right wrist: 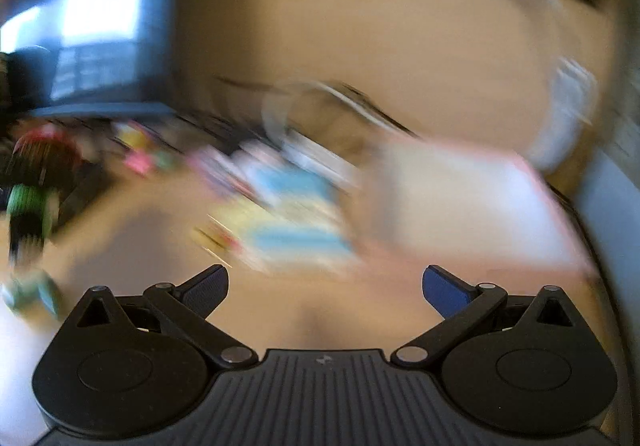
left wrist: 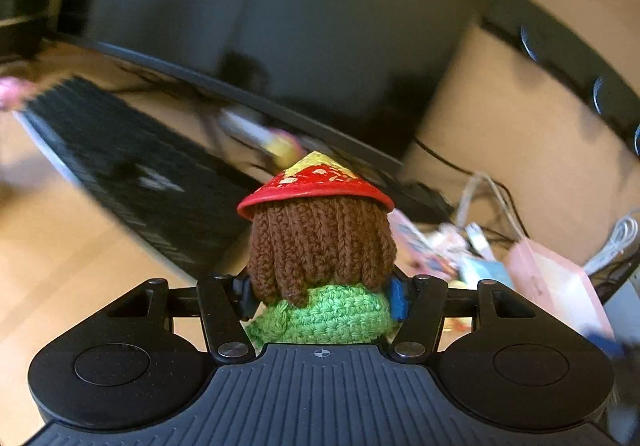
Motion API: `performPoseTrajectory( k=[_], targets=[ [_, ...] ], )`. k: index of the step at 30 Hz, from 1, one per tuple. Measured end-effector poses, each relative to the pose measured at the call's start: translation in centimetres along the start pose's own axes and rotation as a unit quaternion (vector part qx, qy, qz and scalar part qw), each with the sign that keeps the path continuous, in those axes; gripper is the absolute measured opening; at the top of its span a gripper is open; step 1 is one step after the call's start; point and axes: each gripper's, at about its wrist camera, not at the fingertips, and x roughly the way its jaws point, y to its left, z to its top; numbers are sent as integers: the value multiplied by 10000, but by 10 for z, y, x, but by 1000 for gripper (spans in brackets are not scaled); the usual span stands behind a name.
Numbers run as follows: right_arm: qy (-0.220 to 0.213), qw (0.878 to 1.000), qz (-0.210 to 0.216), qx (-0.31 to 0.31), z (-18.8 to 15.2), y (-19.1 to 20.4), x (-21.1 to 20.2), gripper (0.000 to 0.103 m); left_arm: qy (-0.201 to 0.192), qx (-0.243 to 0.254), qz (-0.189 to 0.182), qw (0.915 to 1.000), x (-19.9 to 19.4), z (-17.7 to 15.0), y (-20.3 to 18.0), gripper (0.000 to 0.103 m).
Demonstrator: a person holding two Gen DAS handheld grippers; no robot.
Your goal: Organize objects
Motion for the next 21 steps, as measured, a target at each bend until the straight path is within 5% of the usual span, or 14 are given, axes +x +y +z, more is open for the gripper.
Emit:
performPoseTrajectory(
  k=[5,10,15,21],
  targets=[
    [-503,9972,534,-115,55,120,63,103,-97,53,122,9999,-44,9,75,64],
    [-401,9976,529,-207,96,217,139,75,-7,-88,394,9992,-61,19,128,64],
    [-6,9979,361,547,118,248,186,75,-81,-281,435,9986,-68,31,157,64],
    [308,9986,-39,422,128,278,232,75,-10,-353,409,9985,-65,35,177,64]
  ],
)
